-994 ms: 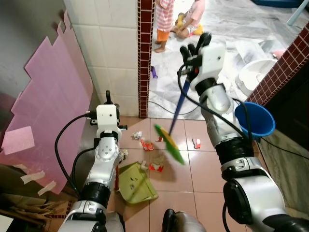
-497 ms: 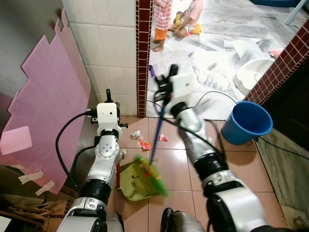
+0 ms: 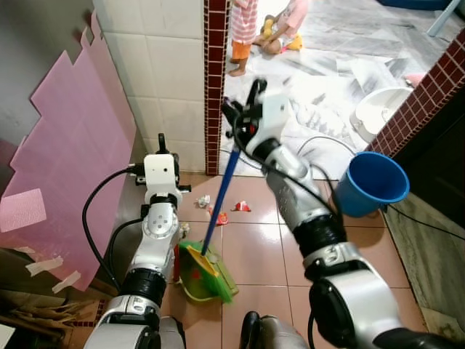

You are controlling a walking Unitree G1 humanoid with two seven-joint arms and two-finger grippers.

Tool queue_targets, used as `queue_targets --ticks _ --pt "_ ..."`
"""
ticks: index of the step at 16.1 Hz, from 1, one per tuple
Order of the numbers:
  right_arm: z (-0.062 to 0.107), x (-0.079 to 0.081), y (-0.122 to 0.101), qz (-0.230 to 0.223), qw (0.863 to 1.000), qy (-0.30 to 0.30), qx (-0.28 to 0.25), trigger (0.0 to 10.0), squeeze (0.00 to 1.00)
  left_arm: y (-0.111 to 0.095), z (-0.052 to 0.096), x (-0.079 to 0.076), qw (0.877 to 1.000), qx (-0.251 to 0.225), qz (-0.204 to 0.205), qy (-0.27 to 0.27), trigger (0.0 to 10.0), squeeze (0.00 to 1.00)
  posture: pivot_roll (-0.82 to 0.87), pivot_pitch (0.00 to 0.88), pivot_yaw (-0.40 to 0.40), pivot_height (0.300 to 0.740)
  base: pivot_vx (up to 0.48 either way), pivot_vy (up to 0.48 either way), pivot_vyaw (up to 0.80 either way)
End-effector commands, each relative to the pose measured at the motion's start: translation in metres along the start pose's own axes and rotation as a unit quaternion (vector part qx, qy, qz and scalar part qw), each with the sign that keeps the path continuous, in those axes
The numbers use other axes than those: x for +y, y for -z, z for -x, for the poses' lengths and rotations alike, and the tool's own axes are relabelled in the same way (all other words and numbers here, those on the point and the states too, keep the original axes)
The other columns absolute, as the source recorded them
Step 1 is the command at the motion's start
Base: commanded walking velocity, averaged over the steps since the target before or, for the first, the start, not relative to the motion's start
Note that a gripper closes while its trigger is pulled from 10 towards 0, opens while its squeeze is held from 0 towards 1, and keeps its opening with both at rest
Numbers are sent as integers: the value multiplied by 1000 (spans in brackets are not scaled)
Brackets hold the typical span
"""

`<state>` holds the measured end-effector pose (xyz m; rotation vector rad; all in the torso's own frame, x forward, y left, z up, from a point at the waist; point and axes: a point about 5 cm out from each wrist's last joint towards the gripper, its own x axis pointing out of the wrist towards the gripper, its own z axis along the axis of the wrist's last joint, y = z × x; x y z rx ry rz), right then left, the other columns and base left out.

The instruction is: Sweep floor

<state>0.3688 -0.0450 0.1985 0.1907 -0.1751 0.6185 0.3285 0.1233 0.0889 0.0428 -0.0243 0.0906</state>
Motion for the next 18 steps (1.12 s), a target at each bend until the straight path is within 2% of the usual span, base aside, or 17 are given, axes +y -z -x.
queue_targets --ticks 1,3,5,6,9,11,12,14,15,17,18 --pt "-10 7 -35 7 998 -35 -58 10000 0 5 2 -6 1000 17 10 7 10000 0 49 140 -74 740 0 0 0" --pt "-10 2 -59 44 994 -43 -91 10000 0 5 2 -6 1000 18 10 7 10000 0 44 142 -72 740 0 0 0" --pt "-8 -1 -71 72 989 -38 -120 10000 0 5 2 -6 1000 18 10 8 10000 0 44 142 -72 740 0 0 0" --pt "-4 -10 -77 114 983 -8 -145 10000 0 5 2 -6 1000 18 11 8 10000 0 45 143 -73 740 0 0 0" --pt "2 -30 -75 137 978 60 -147 10000 0 5 2 -6 1000 18 11 7 10000 0 45 143 -73 740 0 0 0" --pt "12 -49 -56 136 977 116 -114 10000 0 5 2 -6 1000 18 12 6 10000 0 48 144 -73 740 0 0 0" --pt "21 -60 -36 124 978 149 -83 10000 0 5 3 -6 1000 17 12 9 10000 0 48 142 -72 740 0 0 0" --pt "30 -65 -10 80 982 167 -38 10000 0 5 4 -6 1000 13 11 12 10000 0 47 141 -68 740 0 0 0" --pt "34 -63 4 61 983 171 -20 10000 0 5 5 -6 1000 13 10 13 10000 0 48 144 -63 740 0 0 0" --pt "39 -46 34 13 990 138 19 10000 0 7 7 -8 1000 15 6 23 10000 0 50 147 -56 740 0 0 0" --pt "39 -37 39 -2 993 115 24 10000 0 7 8 -9 999 15 6 30 10000 0 46 144 -52 740 0 0 0"
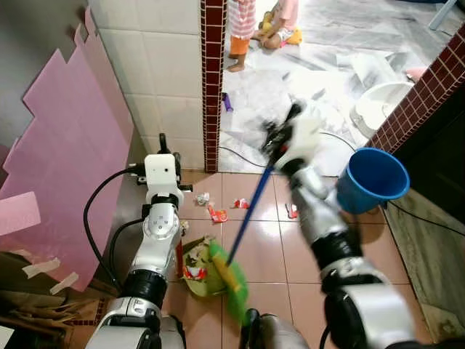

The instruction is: Sweep floor

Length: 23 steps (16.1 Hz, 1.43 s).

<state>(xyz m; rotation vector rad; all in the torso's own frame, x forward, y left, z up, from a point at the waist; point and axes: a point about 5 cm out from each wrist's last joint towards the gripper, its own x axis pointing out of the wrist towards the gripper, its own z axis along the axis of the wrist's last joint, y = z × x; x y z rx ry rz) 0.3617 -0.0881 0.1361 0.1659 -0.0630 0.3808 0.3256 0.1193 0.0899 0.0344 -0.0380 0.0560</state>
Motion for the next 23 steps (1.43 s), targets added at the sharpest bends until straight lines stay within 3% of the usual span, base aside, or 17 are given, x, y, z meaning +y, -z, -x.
queue_targets --ticks 1,4,7,9,10,14,17,21,23 --pt "-2 8 -9 -17 999 -26 -21 10000 0 9 6 -6 1000 21 5 23 10000 0 44 138 -48 740 0 0 0" --pt "7 22 -15 -14 997 -65 -51 10000 0 1 14 -9 998 -3 -1 63 10000 0 45 101 -38 740 0 0 0" --pt "21 28 -28 13 992 -80 -97 10000 0 5 26 -2 997 -2 -8 78 10000 0 50 48 -29 740 0 0 0" --pt "32 18 -52 88 983 -42 -154 10000 0 8 35 6 996 9 -9 87 10000 0 39 0 -18 740 0 0 0" --pt "33 15 -56 97 982 -28 -160 10000 0 7 37 6 996 10 -8 90 10000 0 39 0 -18 740 0 0 0" --pt "38 -2 -54 119 981 16 -155 10000 0 -7 47 0 990 -9 -23 137 10000 0 40 0 3 740 0 0 0" --pt "43 -8 -41 125 982 46 -131 10000 0 -10 51 5 991 -5 -10 136 10000 0 46 0 -1 740 0 0 0" --pt "49 -18 -17 91 988 87 -85 10000 0 -25 50 -2 988 -27 13 153 10000 0 50 0 -6 740 0 0 0" --pt "49 -22 -11 51 990 113 -73 10000 0 -28 46 -4 987 -33 12 158 10000 0 50 0 -4 740 0 0 0"
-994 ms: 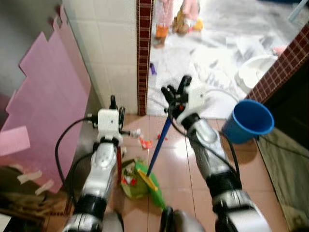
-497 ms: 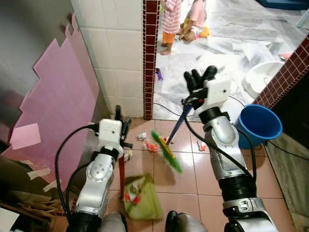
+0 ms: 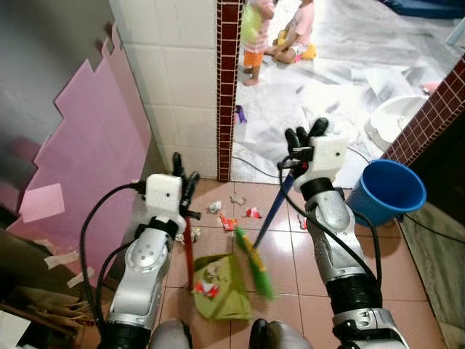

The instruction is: Sweep floor

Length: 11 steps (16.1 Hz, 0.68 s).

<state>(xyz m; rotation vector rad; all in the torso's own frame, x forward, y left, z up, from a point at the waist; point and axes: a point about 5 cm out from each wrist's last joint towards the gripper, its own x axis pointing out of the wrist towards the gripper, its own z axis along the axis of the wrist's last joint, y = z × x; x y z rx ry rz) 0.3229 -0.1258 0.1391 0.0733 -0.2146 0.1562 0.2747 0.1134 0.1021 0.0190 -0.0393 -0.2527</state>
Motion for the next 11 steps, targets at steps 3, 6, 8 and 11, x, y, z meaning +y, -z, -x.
queue_targets --ticks 3,6,8,11 --pt "-4 -1 1 -14 1000 20 11 10000 0 -22 -12 -1 999 -36 -3 4 10000 0 37 0 1 740 0 0 0" --pt "-5 0 1 -6 1000 19 9 10000 0 -26 -14 -5 999 -44 -3 12 10000 0 25 0 13 740 0 0 -800" --pt "-6 -1 1 0 1000 27 11 10000 0 -26 -14 -5 999 -45 3 15 10000 0 18 0 21 740 0 0 -800" --pt "-4 -7 2 16 999 41 12 10000 0 -25 -14 -5 999 -43 3 18 10000 0 9 0 26 740 0 0 -800"
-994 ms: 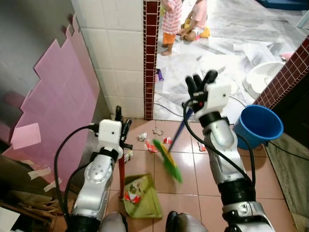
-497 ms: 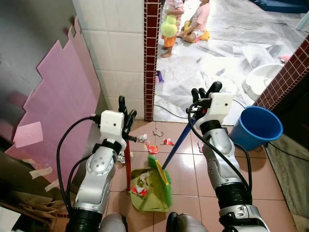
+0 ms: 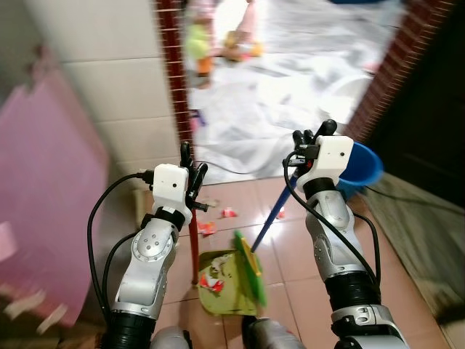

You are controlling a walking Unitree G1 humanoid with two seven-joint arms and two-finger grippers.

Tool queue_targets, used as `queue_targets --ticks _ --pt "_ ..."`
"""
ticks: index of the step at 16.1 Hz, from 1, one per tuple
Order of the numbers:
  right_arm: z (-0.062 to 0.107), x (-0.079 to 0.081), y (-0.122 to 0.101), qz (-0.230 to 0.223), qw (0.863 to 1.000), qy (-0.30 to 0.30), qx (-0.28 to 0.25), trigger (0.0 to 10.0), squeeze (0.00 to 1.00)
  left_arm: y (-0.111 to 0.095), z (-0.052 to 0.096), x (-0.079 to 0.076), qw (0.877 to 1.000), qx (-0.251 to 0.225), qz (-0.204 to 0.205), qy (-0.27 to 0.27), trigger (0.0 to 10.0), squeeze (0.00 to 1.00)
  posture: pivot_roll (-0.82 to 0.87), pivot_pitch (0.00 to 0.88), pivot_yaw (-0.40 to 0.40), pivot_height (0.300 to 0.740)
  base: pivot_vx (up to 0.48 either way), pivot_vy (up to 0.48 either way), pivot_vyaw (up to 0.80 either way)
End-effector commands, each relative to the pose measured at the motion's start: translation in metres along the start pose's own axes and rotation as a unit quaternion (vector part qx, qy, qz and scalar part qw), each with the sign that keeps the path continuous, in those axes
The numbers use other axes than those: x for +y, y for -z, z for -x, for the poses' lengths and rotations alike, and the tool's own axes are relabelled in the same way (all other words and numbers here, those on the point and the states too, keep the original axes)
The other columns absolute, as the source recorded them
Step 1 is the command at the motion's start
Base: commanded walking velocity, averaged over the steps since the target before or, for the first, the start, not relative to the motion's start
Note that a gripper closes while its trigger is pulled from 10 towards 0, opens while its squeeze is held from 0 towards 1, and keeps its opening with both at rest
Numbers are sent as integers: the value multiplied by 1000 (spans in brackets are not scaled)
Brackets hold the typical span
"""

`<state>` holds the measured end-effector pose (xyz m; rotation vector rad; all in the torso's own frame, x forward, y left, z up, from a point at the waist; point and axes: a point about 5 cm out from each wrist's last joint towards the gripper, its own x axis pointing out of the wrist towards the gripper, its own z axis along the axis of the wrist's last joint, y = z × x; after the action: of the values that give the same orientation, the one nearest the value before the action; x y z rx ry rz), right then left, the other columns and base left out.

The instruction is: Sweep floor

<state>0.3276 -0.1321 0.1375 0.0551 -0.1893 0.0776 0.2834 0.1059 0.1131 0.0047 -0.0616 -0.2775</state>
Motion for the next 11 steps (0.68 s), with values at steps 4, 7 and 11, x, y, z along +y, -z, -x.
queue_targets --ticks 4,7,11 --pt "-1 -3 1 11 1000 7 2 10000 0 -15 -6 -2 999 -32 2 13 10000 0 5 0 18 740 0 0 -800" --pt "-1 -4 2 21 1000 9 4 10000 0 -14 -5 -3 999 -32 7 14 10000 0 0 0 15 740 0 0 -800" --pt "1 -6 3 23 1000 11 6 10000 0 -12 -6 -6 999 -29 11 21 10000 0 -7 0 15 740 0 -432 -630"
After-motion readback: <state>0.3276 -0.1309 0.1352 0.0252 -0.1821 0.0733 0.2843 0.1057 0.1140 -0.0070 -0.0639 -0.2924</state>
